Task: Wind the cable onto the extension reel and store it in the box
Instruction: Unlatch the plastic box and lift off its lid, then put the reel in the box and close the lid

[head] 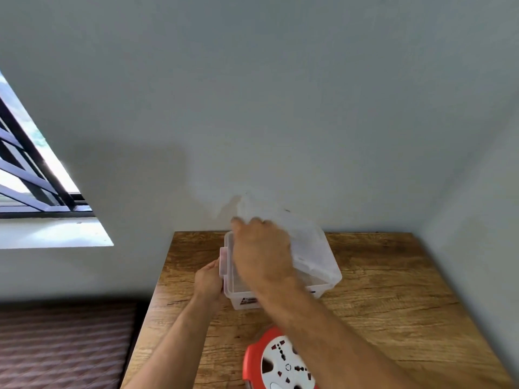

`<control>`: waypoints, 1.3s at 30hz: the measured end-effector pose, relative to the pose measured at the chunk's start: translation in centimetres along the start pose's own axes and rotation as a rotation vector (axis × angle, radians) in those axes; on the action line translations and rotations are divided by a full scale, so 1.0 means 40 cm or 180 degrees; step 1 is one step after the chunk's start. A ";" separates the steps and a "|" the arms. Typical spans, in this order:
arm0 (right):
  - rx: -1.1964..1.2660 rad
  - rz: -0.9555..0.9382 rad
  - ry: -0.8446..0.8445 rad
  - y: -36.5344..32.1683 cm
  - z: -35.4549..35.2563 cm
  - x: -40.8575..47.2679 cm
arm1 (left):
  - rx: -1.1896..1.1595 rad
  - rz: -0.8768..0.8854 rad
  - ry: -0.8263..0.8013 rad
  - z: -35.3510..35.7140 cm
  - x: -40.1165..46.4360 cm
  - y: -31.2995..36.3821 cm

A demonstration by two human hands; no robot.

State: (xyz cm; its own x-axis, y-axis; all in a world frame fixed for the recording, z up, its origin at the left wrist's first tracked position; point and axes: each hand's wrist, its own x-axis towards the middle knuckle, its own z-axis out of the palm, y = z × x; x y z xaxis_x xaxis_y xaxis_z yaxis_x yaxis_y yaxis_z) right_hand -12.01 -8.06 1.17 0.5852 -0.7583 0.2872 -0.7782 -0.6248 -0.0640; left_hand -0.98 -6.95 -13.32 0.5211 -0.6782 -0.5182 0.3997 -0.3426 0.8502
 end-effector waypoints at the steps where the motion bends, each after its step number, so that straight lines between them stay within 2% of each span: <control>1: 0.0031 0.0258 0.0132 0.032 -0.029 0.013 | 0.0045 0.0012 0.0048 -0.004 0.007 0.001; 3: 0.0184 0.0605 0.0455 0.097 -0.072 0.021 | 0.0080 0.0081 0.0040 -0.007 0.032 -0.004; 5: 0.0358 0.1202 0.0928 0.195 -0.109 0.026 | 0.0073 0.0034 0.0022 -0.011 0.037 0.000; 8: 0.1205 0.2180 0.1757 0.363 -0.118 -0.003 | 0.0049 -0.0043 -0.0041 -0.017 0.033 0.003; 11: 0.2228 0.3131 0.2170 0.545 -0.058 -0.054 | -0.0003 -0.0149 -0.0059 -0.027 0.036 0.005; 14: 0.3032 0.4119 0.1988 0.670 0.062 -0.121 | -0.0244 -0.0300 0.0154 -0.025 0.026 0.013; 16: 0.3384 0.4428 0.1781 0.712 0.147 -0.175 | -0.0251 -0.0239 0.0286 -0.019 0.021 0.021; 18: 0.3338 0.4636 0.1541 0.725 0.207 -0.228 | 0.0030 -0.0066 0.0385 -0.021 0.020 0.026; 21: 0.2642 0.4726 0.0951 0.726 0.261 -0.295 | 0.0392 0.0222 0.0499 -0.015 -0.004 0.039; 24: 0.1653 0.4289 0.0305 0.711 0.293 -0.329 | 0.0604 0.0303 0.0516 -0.002 -0.021 0.044; 27: 0.0571 0.3080 0.0057 0.669 0.299 -0.317 | 0.0534 0.0176 0.0479 -0.006 -0.024 0.039; 28: 0.0603 0.2617 0.0064 0.643 0.293 -0.304 | 0.0517 0.0162 0.0452 -0.007 -0.026 0.039; 30: 0.1196 0.1735 0.0022 0.562 0.264 -0.284 | 0.0468 0.0181 0.0450 -0.008 -0.027 0.036; 32: 0.1533 0.0377 0.0095 0.473 0.239 -0.272 | 0.0437 0.0210 0.0499 -0.008 -0.034 0.034; 34: 0.1383 -0.0857 -0.0096 0.394 0.234 -0.274 | 0.0376 0.0237 0.0750 -0.012 -0.038 0.024; 35: 0.1244 -0.1221 -0.0395 0.359 0.239 -0.275 | 0.0287 0.0196 0.0923 -0.017 -0.044 0.017; 37: 0.0911 -0.1577 -0.1004 0.302 0.261 -0.277 | 0.0245 0.0151 0.1248 -0.037 -0.051 -0.015; 39: 0.0570 -0.1443 -0.1518 0.260 0.282 -0.286 | 0.0510 0.0052 0.1226 -0.055 -0.051 -0.061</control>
State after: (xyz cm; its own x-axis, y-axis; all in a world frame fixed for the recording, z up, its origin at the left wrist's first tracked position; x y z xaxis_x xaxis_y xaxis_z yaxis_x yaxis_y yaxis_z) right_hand -24.24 -7.99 -13.56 0.9129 -0.3878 -0.1273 -0.4067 -0.8901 -0.2056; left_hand -1.37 -3.29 -14.55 0.7825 -0.4021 -0.4754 0.2825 -0.4512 0.8465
